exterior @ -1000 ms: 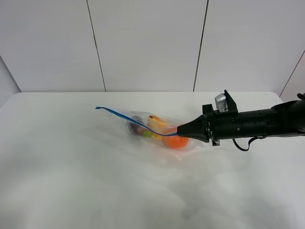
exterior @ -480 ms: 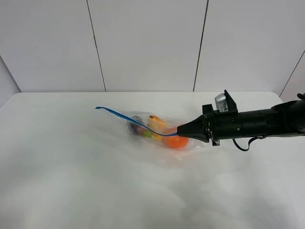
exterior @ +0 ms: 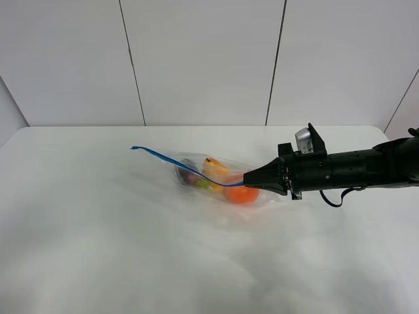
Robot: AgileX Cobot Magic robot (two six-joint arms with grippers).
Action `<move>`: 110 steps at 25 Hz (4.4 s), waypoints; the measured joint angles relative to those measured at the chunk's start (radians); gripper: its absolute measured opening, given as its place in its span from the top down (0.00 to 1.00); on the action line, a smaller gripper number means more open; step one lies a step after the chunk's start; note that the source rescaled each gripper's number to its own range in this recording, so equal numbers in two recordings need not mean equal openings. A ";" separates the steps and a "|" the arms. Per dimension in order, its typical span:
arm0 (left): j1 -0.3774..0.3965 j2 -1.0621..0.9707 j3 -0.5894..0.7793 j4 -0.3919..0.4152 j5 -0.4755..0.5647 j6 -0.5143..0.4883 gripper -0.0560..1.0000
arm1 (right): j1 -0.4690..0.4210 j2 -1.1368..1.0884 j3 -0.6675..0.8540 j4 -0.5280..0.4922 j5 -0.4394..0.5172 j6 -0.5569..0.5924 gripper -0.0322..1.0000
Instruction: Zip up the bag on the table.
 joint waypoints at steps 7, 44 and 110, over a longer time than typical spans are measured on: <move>0.000 0.000 0.000 0.000 0.000 0.000 0.19 | 0.000 0.000 0.000 0.024 0.000 0.000 0.66; 0.000 0.000 0.000 0.000 0.000 0.001 0.19 | 0.000 -0.012 0.001 -0.133 -0.390 -0.056 0.02; 0.000 0.000 0.000 -0.002 0.001 0.001 0.19 | -0.209 -0.719 0.002 -1.316 -0.576 1.028 0.02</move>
